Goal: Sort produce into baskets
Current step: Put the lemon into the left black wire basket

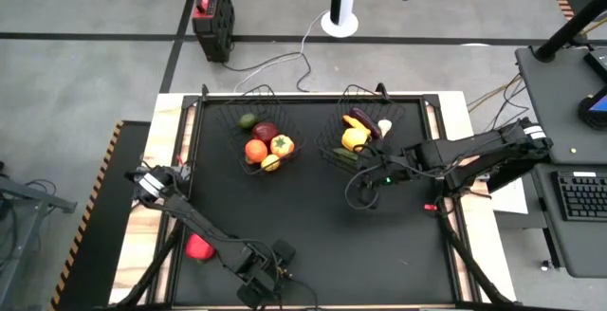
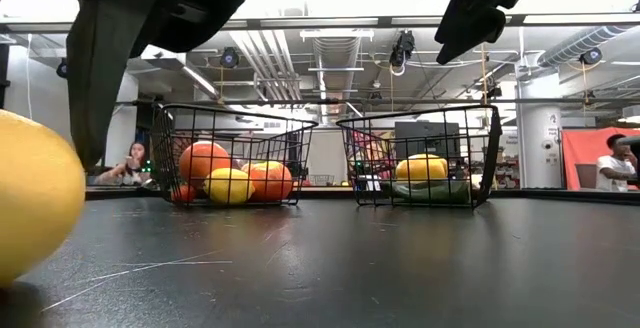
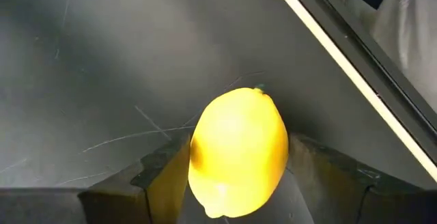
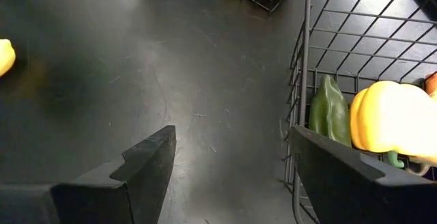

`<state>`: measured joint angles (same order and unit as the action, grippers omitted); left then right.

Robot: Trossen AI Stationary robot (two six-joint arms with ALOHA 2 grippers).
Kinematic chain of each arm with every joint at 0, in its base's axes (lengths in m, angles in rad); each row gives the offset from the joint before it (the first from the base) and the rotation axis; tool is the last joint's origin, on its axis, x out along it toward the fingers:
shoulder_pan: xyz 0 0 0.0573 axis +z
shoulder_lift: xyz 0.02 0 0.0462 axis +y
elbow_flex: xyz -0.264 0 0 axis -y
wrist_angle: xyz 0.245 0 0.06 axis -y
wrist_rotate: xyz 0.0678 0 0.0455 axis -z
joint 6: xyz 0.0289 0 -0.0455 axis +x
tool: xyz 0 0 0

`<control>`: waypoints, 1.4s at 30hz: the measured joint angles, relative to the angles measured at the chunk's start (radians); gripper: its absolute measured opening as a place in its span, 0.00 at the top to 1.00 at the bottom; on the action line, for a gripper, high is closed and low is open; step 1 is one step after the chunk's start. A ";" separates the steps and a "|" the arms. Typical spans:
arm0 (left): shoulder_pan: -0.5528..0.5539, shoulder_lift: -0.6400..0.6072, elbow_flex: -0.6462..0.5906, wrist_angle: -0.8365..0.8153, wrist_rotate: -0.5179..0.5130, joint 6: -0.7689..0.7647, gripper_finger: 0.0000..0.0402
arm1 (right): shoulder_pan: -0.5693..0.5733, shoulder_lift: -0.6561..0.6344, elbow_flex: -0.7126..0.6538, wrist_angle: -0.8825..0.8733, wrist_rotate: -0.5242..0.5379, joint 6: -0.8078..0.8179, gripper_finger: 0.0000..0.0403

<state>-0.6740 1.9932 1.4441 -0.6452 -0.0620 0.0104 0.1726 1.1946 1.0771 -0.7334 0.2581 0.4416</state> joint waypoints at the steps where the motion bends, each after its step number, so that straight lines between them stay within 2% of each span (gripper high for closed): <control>1: 0.001 0.002 0.000 0.000 0.001 0.003 0.42 | 0.000 0.000 0.000 0.000 0.000 0.000 0.31; 12: 0.011 0.020 0.000 0.022 0.001 -0.015 0.42 | 0.000 0.000 0.000 0.000 0.000 -0.006 0.30; 20: 0.012 0.023 -0.028 0.040 0.002 -0.037 0.32 | 0.000 0.000 0.000 0.000 0.000 -0.008 0.29; 23: 0.012 0.023 -0.034 0.055 0.010 -0.021 0.32 | 0.000 0.000 0.000 0.000 0.000 -0.008 0.29; 27: 0.014 0.023 -0.034 0.054 0.016 -0.019 0.38 | 0.000 0.000 0.000 0.000 0.000 -0.008 0.29; 32: 0.014 0.022 -0.034 0.044 0.016 -0.031 0.56 | 0.000 0.000 0.000 0.000 0.000 -0.008 0.29; 37: 0.014 0.005 -0.030 -0.017 0.008 -0.066 0.56 | 0.000 0.000 0.000 0.000 0.000 -0.008 0.30; 42: 0.012 -0.070 0.005 -0.161 -0.139 -0.083 0.56 | 0.000 0.000 0.000 0.000 0.000 -0.008 0.30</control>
<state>-0.6621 1.9235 1.4494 -0.8061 -0.2009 -0.0728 0.1726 1.1946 1.0767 -0.7334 0.2581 0.4339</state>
